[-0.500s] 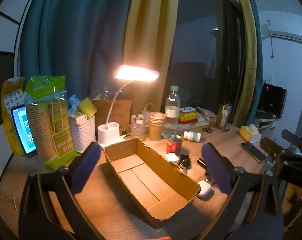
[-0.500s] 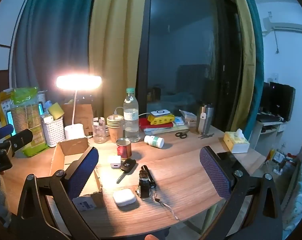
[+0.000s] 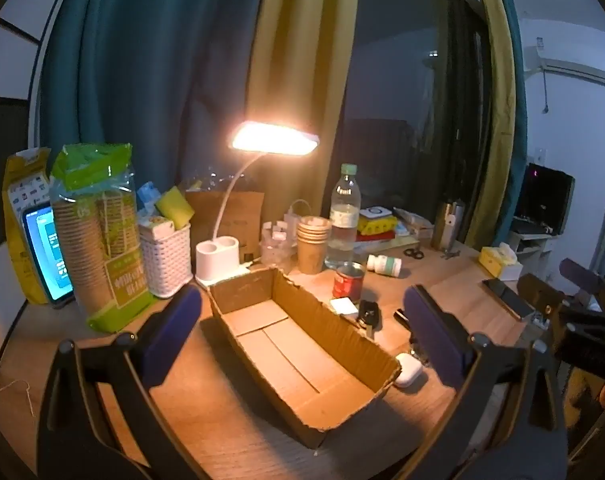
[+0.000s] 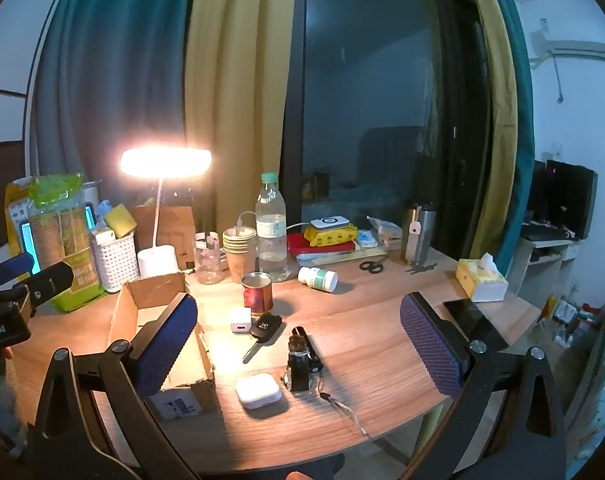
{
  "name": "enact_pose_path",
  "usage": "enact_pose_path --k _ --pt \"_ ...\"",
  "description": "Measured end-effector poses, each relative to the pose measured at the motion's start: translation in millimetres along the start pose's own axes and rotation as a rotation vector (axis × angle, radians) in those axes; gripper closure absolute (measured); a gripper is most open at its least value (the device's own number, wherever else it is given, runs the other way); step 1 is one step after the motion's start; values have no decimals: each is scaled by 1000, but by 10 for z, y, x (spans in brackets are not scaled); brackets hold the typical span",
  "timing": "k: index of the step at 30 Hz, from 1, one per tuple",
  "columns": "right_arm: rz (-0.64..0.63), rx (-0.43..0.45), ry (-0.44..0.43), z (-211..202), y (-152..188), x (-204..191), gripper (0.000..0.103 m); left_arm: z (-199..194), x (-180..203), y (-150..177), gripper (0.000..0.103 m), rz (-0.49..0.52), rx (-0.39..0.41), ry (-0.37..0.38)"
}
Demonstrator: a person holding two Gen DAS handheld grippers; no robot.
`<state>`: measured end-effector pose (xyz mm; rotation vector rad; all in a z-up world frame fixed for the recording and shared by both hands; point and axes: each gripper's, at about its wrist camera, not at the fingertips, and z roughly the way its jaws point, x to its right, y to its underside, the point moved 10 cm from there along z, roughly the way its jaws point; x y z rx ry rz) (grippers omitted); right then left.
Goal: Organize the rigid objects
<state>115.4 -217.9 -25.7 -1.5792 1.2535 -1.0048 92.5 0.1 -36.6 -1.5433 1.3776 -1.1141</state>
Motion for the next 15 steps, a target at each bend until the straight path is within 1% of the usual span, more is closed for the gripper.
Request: enact_pose_path --k 5,15 --pt "-3 -5 -1 18 14 -16 0 10 -4 -4 1 -5 -1 13" --pt "-6 -2 -6 13 75 -19 0 0 7 -5 1 -1 3 8"
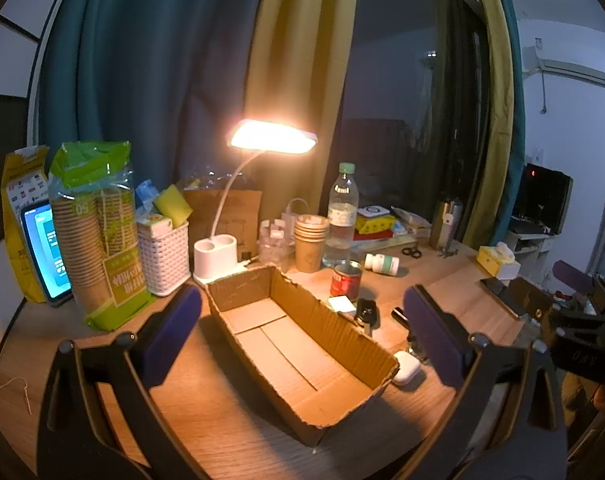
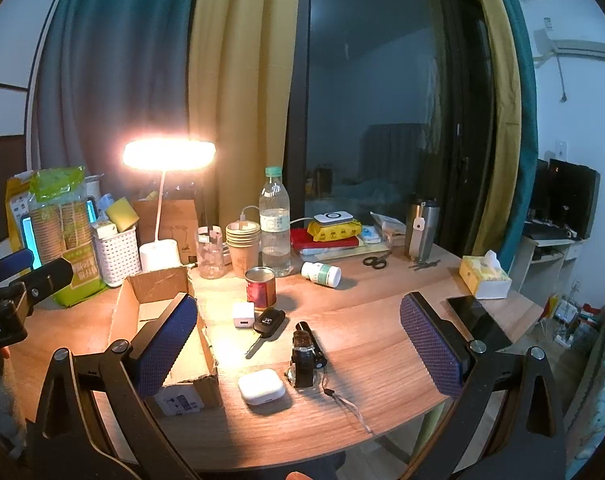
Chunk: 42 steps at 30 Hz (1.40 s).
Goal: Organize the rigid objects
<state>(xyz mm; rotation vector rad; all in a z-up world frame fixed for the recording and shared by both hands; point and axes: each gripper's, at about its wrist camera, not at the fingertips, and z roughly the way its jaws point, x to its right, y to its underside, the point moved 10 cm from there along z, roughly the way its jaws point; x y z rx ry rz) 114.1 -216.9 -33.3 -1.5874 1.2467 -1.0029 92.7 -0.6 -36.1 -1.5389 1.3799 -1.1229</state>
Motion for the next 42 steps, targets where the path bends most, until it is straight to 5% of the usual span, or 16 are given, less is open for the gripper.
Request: enact_pose_path --k 42 --pt "5 -8 -2 12 13 -28 0 -22 -16 26 1 -4 -3 -1"
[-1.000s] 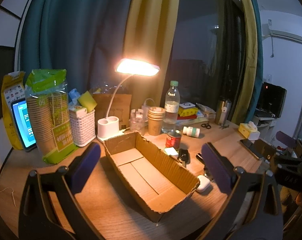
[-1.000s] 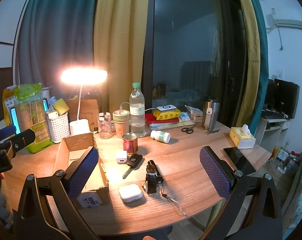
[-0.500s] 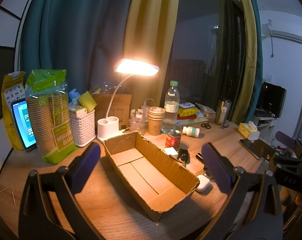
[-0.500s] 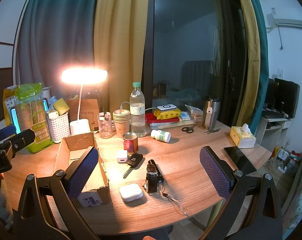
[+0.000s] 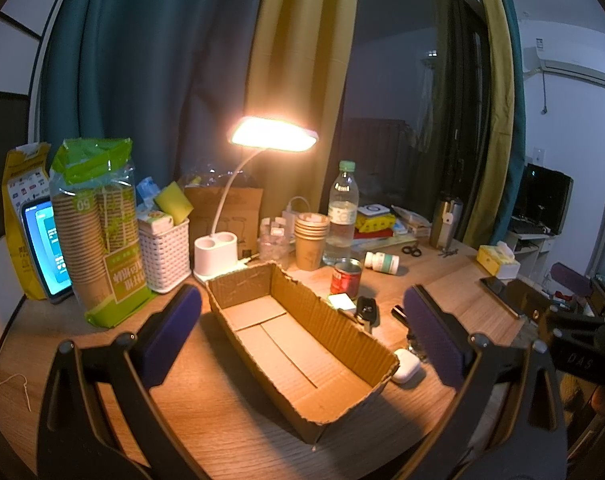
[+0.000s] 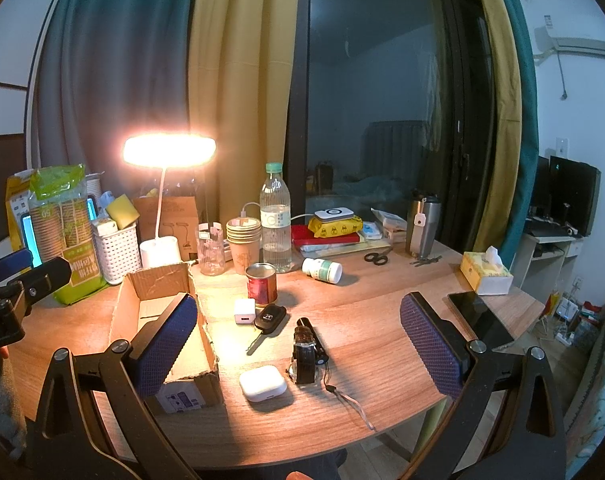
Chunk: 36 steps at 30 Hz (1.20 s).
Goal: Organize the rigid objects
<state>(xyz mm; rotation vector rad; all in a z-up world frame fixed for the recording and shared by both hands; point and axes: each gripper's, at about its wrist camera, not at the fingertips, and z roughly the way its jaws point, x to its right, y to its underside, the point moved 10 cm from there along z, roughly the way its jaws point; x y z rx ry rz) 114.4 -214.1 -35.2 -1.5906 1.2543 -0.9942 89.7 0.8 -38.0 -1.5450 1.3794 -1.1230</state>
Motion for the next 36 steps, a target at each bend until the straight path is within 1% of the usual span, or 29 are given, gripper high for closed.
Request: enact_pose_path --k 18,26,33,36 --pt "-1 -3 -2 -13 33 -2 0 17 -3 47 1 -4 -6 -1" --pt "1 -27 -2 50 145 9 0 103 -45 106 1 -12 -24 -5" --pt "8 -90 -1 305 284 61 0 330 -146 236 1 -31 -84 -31" --pt "7 -129 -4 442 378 57 0 534 -188 401 1 -26 -146 -48"
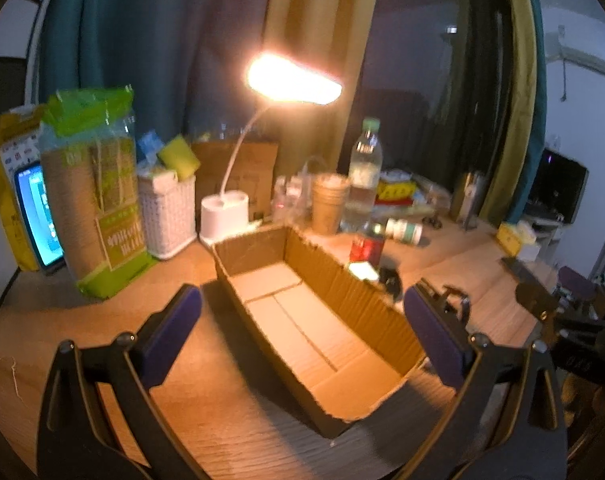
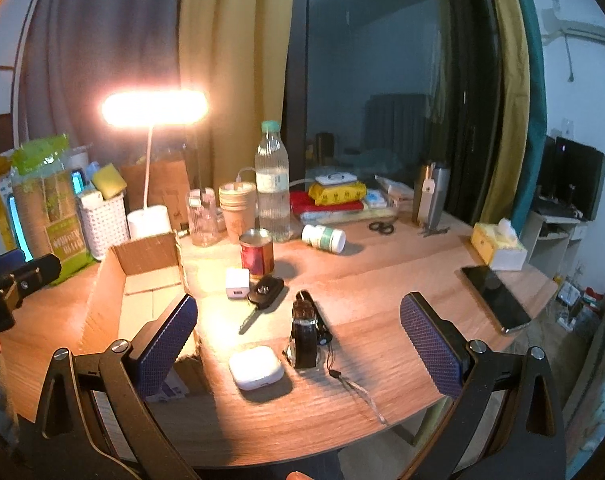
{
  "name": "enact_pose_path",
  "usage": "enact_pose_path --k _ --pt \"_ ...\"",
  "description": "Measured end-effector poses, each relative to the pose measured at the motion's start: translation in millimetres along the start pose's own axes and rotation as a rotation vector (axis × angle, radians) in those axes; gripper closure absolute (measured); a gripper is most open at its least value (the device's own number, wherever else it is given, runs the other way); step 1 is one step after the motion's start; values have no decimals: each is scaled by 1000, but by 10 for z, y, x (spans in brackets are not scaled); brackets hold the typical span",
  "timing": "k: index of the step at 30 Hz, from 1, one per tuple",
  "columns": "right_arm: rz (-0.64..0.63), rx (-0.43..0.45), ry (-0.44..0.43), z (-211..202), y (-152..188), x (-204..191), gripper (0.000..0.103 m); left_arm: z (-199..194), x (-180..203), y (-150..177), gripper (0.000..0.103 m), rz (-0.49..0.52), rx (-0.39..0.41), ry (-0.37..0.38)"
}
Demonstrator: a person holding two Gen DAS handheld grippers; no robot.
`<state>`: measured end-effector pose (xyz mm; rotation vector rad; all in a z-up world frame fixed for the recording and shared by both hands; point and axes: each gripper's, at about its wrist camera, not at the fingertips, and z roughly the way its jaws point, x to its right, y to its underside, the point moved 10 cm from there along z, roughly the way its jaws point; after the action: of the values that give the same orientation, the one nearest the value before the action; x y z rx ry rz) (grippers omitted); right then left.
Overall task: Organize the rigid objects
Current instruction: 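Grasp the cardboard box wall with the left tool while the right tool approaches the black watch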
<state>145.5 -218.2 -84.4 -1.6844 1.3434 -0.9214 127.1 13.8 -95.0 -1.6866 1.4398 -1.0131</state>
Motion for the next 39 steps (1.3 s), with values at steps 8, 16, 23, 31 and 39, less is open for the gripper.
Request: enact_pose_path --k 8,16,23,31,39 --pt "-5 -101 10 445 254 20 0 578 -180 440 1 -53 -191 -20" --pt "-27 -183 23 884 446 72 0 1040 -359 759 1 -40 -346 -65" --pt "-22 -223 52 1119 517 233 0 1246 -239 852 22 48 -435 -20" --pt "6 -245 47 1242 575 249 0 1278 -159 859 61 63 -496 37" --pt "10 -280 50 1388 666 224 5 1318 -269 831 82 48 -498 39"
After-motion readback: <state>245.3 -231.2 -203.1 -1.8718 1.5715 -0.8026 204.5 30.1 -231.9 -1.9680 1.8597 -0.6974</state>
